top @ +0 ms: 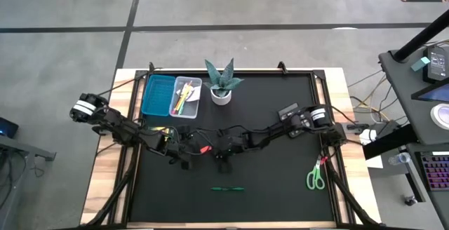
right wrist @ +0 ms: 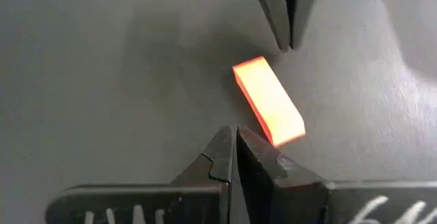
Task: Pack school essentials
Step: Put the orange eraser into the blue supply box
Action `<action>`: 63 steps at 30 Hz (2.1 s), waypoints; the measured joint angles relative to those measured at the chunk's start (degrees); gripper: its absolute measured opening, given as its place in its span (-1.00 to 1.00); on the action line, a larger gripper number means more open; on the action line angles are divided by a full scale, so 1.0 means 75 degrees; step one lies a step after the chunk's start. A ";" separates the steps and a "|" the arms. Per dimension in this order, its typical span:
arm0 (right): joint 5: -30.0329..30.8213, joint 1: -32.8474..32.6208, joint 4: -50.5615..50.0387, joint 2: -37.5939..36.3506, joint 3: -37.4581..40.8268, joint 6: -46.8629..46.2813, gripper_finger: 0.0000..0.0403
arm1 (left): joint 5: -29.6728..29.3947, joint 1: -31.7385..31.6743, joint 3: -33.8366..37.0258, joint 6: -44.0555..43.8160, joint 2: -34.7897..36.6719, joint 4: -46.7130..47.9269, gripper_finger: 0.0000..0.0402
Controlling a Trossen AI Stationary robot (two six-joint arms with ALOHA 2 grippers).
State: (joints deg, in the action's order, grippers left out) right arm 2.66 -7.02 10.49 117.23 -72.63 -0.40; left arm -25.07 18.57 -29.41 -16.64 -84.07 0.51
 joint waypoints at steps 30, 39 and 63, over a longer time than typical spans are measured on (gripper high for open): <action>0.0067 0.0244 0.0703 0.0259 0.0004 -0.0091 -0.95 | 0.0415 0.0158 0.0015 0.0890 -0.0612 -0.1971 -0.08; 0.0067 0.0243 0.0637 0.0240 0.0011 -0.0030 -0.95 | 0.0314 0.0431 -0.0052 0.1114 -0.0685 -0.1987 -0.08; 0.0058 0.0242 0.0642 0.0216 0.0033 0.0022 -0.95 | -0.0190 0.0490 -0.0009 0.0699 -0.1311 -0.2130 -0.22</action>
State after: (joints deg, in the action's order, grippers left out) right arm 3.09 -5.21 15.31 118.85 -72.38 -0.23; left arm -26.50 22.24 -29.48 -11.39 -93.91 -15.46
